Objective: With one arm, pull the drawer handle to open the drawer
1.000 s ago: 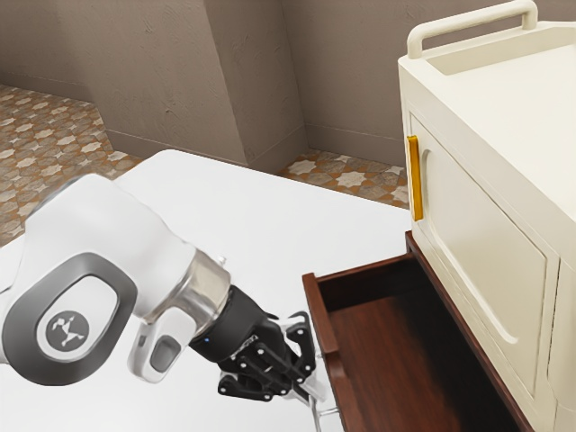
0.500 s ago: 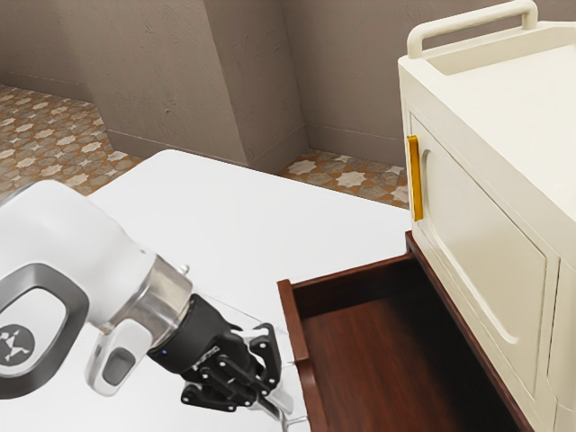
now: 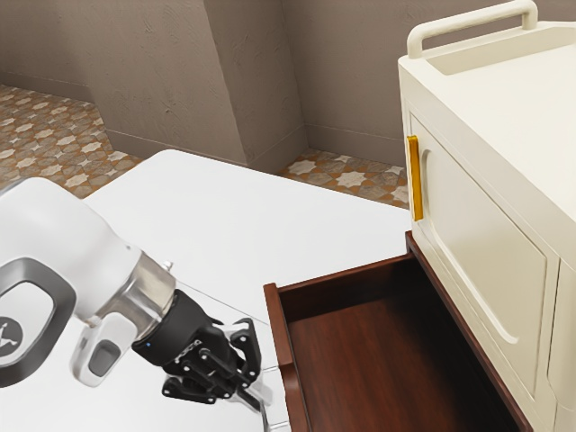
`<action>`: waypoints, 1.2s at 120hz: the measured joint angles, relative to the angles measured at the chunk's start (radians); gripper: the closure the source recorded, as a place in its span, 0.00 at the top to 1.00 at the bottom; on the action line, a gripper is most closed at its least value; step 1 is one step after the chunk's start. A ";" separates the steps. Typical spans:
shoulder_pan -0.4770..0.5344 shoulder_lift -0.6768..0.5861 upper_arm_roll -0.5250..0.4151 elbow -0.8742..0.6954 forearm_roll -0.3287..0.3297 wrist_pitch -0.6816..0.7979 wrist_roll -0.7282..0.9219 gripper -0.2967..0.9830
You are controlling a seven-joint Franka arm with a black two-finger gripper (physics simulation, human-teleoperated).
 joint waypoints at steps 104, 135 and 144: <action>0.118 0.391 -0.003 0.731 0.268 -0.396 -0.149 0.57; 0.205 0.650 0.010 1.086 0.402 -0.697 -0.436 0.71; 0.219 0.654 0.013 1.091 0.411 -0.736 -0.529 0.73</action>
